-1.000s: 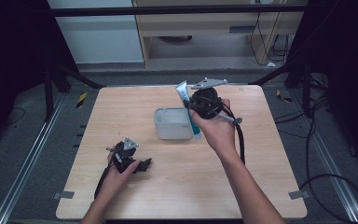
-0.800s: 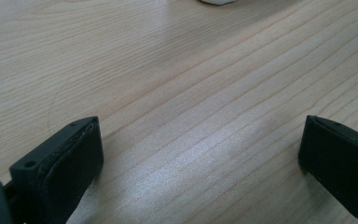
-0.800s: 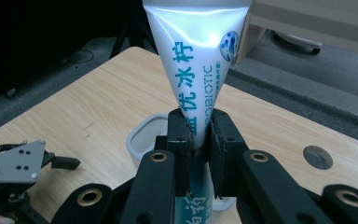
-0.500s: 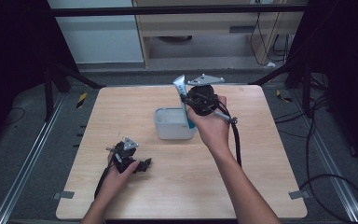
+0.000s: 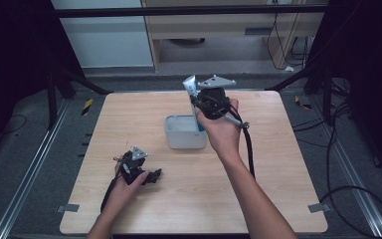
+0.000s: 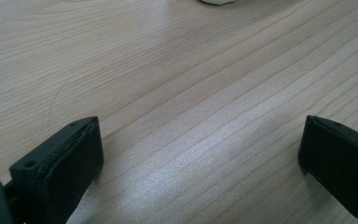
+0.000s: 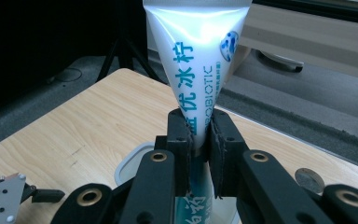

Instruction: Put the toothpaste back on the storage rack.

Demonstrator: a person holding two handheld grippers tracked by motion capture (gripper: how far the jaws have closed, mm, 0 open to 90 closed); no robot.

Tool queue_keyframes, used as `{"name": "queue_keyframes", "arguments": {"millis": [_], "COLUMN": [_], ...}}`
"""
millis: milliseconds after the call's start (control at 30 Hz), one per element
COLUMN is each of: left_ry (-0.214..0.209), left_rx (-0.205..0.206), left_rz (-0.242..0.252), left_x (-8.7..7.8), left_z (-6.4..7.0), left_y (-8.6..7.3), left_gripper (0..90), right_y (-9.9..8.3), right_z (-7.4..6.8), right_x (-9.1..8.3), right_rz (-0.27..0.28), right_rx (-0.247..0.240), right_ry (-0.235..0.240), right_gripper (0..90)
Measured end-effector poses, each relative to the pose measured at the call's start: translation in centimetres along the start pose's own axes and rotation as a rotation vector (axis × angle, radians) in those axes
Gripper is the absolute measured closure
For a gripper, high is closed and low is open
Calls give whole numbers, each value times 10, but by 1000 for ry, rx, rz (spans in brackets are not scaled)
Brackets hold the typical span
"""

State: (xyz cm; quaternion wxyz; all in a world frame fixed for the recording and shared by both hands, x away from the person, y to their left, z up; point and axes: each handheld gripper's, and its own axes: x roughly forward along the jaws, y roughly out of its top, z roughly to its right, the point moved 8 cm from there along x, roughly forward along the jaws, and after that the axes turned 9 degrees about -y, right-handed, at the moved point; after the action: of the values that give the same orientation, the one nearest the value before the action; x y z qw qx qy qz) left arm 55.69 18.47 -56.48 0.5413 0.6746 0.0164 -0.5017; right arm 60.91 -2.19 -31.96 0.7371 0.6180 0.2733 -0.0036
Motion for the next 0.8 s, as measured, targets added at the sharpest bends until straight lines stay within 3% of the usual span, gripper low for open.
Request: {"name": "queue_keyframes", "arguments": {"millis": [800], "left_ry": [-1], "left_rx": [1], "left_rz": [-2], "left_x": [0], "left_z": [0], "left_y": [0], "left_gripper": [0], "right_y": [10], "right_z": [-3], "right_x": [12], "right_rz": [51], "right_rx": [8], "right_ry": [-21], "right_gripper": [799]}}
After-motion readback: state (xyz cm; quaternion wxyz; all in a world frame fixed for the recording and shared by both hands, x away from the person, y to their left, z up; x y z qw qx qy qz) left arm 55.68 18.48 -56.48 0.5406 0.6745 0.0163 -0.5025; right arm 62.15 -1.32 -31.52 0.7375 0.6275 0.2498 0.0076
